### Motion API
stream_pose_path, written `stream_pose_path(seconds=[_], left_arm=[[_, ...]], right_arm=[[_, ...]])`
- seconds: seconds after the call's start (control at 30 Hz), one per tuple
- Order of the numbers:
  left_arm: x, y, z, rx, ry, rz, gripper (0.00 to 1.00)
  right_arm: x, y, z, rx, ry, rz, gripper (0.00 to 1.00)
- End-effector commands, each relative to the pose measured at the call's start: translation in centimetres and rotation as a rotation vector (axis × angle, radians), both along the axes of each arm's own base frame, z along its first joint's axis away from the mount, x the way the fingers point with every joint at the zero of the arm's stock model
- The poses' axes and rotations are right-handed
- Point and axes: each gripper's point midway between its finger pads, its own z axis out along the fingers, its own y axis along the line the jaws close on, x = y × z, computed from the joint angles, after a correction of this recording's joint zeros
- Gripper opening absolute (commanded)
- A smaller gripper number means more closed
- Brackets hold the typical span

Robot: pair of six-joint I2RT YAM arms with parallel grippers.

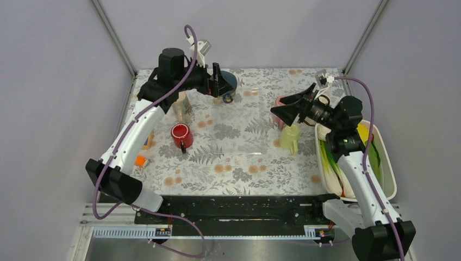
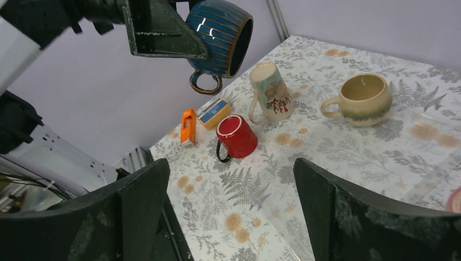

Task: Turn the mug right side up

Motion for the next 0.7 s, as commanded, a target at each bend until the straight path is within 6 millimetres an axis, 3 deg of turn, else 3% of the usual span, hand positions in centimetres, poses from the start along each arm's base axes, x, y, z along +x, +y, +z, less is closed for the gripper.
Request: stream_pose_path(seconds=[0.0,0.03,0.27,0.4,0.57,0.67], left_arm=[[-1.7,-2.7,8.4,-0.393,-0.156,-0.122,0.0],[-1.9,-2.9,7.6,-0.428,-0.139,-0.137,0.0],[-2.3,-3.4,7.4,-0.645,-0.1,-0.222,0.0],[-1.8,-3.5,7.1,-0.734,-0.09,-0.26,0.0],[-1.6,-3.8,5.8,-0.748,-0.097,-0.292,0.0],[-1.8,-3.8,5.1,-0.754,-0.104,-0.303,0.0]], right_arm=[[1.2,0.7,4.5,0.212,0.036,0.035,0.92],[1.8,0.8,4.5,0.24,0.052,0.037,0.92],[4.6,1.8,3.8,0.43,0.189,0.072,0.9],[5.5,3.7,1.6,0.49,0.311,0.111,0.87],[5.1,6.6,-0.4,0.497,0.411,0.174,0.85],[4.6,7.7,0.2,0.539,0.426,0.227,0.84]])
